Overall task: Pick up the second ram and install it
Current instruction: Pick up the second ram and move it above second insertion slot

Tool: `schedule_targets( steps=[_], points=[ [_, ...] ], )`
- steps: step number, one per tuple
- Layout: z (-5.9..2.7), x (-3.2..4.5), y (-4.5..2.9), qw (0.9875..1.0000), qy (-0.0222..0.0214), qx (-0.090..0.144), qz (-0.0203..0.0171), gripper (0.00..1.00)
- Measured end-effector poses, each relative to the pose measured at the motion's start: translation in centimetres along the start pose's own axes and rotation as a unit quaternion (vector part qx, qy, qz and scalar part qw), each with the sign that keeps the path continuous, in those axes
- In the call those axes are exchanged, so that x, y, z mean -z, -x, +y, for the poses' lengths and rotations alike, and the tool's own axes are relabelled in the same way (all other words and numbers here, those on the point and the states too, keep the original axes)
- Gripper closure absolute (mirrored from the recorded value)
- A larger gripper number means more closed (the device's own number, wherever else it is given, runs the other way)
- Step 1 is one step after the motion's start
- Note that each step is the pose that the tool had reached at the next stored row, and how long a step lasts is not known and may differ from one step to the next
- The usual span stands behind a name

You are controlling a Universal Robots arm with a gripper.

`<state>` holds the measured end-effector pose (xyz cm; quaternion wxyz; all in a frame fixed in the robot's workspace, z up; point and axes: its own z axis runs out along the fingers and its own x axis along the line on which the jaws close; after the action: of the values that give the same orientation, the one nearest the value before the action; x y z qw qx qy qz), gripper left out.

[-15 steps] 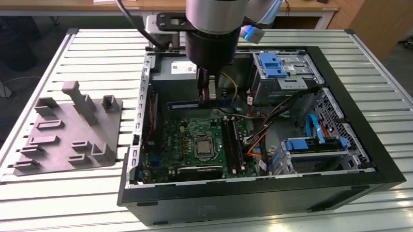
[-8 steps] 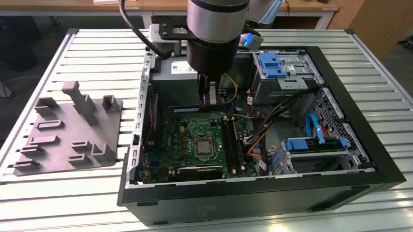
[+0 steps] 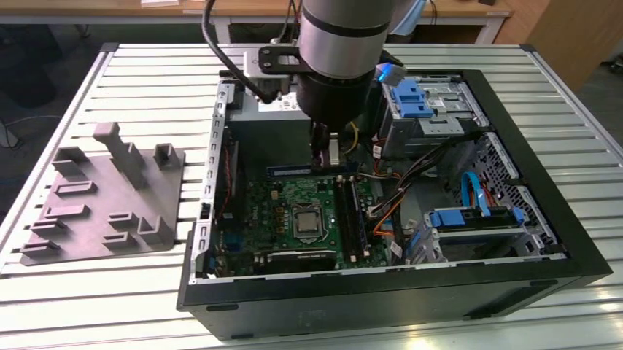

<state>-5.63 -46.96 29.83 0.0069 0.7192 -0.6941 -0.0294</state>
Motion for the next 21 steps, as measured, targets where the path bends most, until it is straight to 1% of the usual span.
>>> schedule_targets(
  steps=[13, 17, 21],
  points=[
    [-1.67, -2.28, -0.13, 1.0000, 0.0000, 0.000, 0.0000, 0.86],
    [-2.03, -3.04, -0.17, 1.0000, 0.0000, 0.000, 0.0000, 0.86],
    [-2.07, -3.55, -0.18, 1.0000, 0.0000, 0.000, 0.0000, 0.86]
  ],
)
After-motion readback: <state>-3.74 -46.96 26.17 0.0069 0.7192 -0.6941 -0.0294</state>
